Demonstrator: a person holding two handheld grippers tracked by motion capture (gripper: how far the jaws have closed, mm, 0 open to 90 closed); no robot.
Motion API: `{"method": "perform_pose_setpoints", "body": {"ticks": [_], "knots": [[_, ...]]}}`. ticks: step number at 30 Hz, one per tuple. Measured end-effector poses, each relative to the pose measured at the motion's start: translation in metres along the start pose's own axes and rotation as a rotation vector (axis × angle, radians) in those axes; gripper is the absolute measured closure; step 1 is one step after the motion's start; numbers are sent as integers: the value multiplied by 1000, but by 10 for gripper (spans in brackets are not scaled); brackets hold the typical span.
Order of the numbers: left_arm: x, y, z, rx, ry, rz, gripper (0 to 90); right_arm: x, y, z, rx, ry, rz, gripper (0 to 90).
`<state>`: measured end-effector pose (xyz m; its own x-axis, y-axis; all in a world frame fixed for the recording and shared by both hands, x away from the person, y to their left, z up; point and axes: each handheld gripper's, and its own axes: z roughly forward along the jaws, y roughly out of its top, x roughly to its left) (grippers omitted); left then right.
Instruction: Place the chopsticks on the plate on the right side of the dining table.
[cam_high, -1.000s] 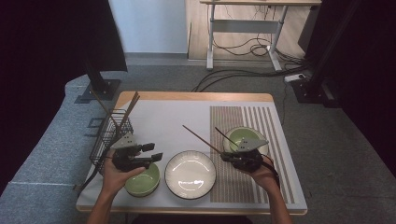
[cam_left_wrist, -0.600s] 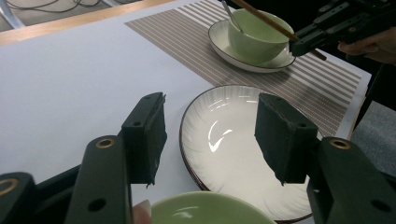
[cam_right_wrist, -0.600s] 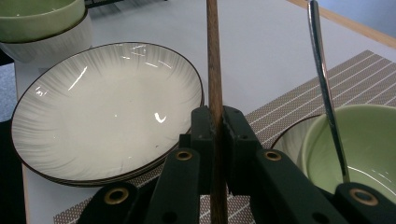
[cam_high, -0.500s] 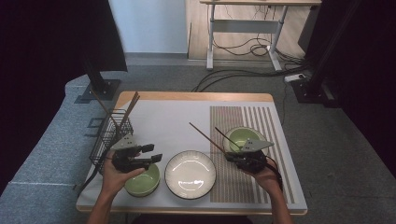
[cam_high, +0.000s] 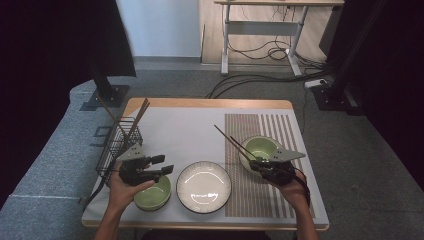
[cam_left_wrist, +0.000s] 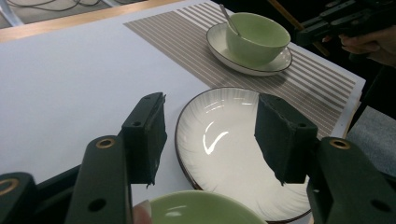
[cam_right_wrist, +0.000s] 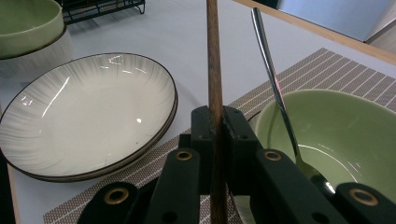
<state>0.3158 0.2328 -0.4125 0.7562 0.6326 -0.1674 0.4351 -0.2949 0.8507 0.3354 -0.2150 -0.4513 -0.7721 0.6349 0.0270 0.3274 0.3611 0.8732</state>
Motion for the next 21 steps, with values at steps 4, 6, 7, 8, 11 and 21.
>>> {"method": "perform_pose_setpoints", "body": {"ticks": [4,6,7,8,11,21], "knots": [[-1,-1,-2,10,19,3,433,-4,-2,-4,-5,-10,6,844],[-2,-2,-3,11,29,3,433,-6,-2,-6,-13,-5,15,844],[-2,-3,-3,13,31,3,433,-8,-3,-6,-16,-8,20,844],[-3,-3,-2,14,32,2,433,-8,-3,-6,-18,-10,24,844],[0,-6,1,21,35,-2,433,-10,-5,-7,-18,-18,30,844],[3,-8,-5,9,24,-7,430,-19,-9,-21,-32,-88,60,844]]}}
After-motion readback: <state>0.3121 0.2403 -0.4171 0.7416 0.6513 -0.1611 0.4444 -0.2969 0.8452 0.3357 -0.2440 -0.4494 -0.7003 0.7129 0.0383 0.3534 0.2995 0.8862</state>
